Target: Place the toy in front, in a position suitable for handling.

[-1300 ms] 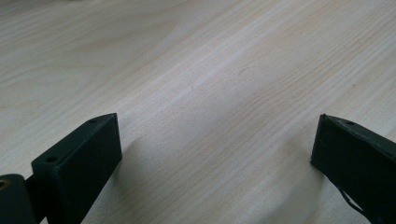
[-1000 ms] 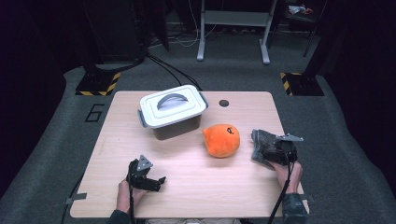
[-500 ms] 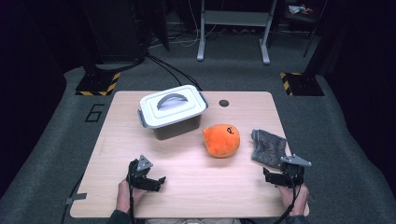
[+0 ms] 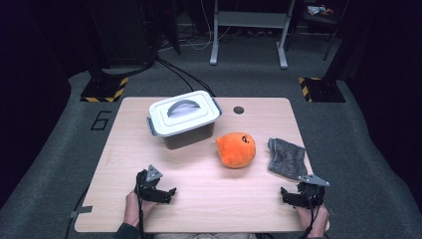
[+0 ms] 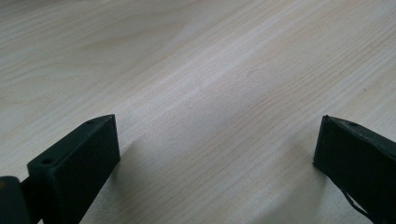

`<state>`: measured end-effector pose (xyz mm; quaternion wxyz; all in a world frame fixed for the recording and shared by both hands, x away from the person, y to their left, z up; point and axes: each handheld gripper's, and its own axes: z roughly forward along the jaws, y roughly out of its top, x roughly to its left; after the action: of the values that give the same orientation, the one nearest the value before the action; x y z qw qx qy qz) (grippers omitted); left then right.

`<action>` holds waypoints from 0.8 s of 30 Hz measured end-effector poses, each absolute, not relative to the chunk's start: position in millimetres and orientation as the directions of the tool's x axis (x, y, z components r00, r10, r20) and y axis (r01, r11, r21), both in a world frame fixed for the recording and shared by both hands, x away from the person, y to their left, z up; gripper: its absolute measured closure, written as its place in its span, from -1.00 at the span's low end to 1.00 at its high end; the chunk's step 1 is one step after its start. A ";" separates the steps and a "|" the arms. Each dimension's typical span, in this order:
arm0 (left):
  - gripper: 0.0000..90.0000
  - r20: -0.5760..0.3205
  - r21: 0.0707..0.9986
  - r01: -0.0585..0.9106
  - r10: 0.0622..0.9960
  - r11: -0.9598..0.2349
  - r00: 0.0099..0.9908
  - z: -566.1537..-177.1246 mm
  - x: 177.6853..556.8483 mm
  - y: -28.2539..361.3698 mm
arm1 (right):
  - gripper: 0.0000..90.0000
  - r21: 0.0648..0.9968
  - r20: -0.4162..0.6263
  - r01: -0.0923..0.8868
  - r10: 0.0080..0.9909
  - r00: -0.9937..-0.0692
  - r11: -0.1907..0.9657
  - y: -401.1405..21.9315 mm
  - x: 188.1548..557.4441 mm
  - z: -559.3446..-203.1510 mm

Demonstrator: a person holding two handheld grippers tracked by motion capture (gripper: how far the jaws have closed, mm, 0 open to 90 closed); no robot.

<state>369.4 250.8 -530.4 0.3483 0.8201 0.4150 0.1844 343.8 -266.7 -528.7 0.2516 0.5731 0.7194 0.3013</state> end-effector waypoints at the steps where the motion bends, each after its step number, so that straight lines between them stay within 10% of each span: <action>1: -1.00 0.016 0.725 0.547 0.805 -0.418 0.593 -530.0 370.1 250.0 | -0.94 0.720 -0.005 0.675 0.975 -0.221 0.157 -267.6 344.7 -529.2; 24: -0.82 -0.030 0.811 0.419 0.687 -0.407 0.726 -486.7 414.6 139.6 | -0.92 0.724 0.005 0.673 0.975 -0.222 0.149 -268.0 344.9 -529.6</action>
<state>414.6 139.6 -486.7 0.4286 0.8242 0.3356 0.1561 344.9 -268.0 -529.6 0.2437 0.5740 0.7179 0.3095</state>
